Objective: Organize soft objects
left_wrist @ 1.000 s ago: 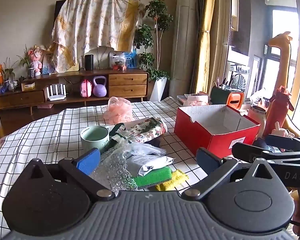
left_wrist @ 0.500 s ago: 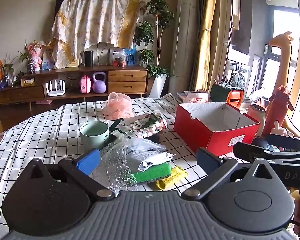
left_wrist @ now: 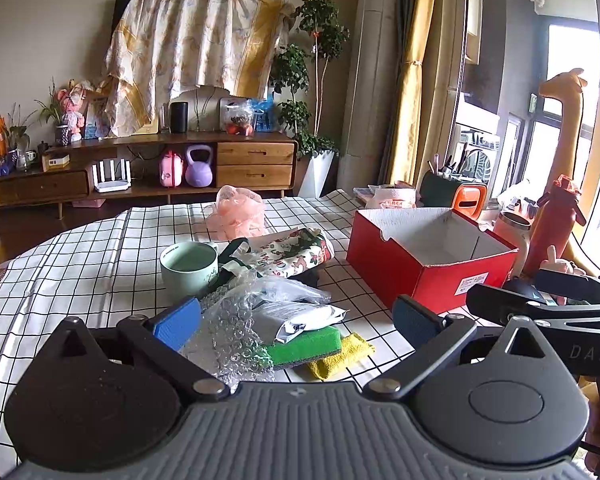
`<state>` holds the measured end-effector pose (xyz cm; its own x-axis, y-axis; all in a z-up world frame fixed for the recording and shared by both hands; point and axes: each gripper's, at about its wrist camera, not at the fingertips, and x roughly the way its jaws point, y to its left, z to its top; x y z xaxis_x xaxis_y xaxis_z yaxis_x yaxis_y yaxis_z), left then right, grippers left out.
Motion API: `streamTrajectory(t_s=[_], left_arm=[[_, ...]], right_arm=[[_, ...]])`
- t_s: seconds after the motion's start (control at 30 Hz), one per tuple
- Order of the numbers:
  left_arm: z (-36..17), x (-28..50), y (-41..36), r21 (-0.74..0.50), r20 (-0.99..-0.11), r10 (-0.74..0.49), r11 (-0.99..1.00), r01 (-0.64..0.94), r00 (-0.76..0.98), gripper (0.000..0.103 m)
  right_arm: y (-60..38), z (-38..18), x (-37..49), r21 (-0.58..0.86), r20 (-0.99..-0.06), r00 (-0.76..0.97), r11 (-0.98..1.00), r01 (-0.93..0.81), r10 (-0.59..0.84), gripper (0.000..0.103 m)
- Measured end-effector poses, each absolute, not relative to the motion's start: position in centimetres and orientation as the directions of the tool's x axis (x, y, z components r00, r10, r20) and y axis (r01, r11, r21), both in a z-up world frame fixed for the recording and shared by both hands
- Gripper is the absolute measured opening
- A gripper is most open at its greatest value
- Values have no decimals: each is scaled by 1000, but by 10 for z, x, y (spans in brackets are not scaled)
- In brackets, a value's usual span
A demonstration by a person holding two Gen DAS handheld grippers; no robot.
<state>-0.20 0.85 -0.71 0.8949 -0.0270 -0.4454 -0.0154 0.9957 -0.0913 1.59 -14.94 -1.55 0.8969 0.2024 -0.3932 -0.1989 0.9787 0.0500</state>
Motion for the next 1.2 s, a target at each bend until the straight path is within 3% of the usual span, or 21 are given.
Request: streamTrajectory(t_s=[1.2], left_arm=[[0,-11,14,-125,-423,-40,992,-15,905,103]], right_arm=[[-150,-12,9,51,-392,896,977,-206,209,102]])
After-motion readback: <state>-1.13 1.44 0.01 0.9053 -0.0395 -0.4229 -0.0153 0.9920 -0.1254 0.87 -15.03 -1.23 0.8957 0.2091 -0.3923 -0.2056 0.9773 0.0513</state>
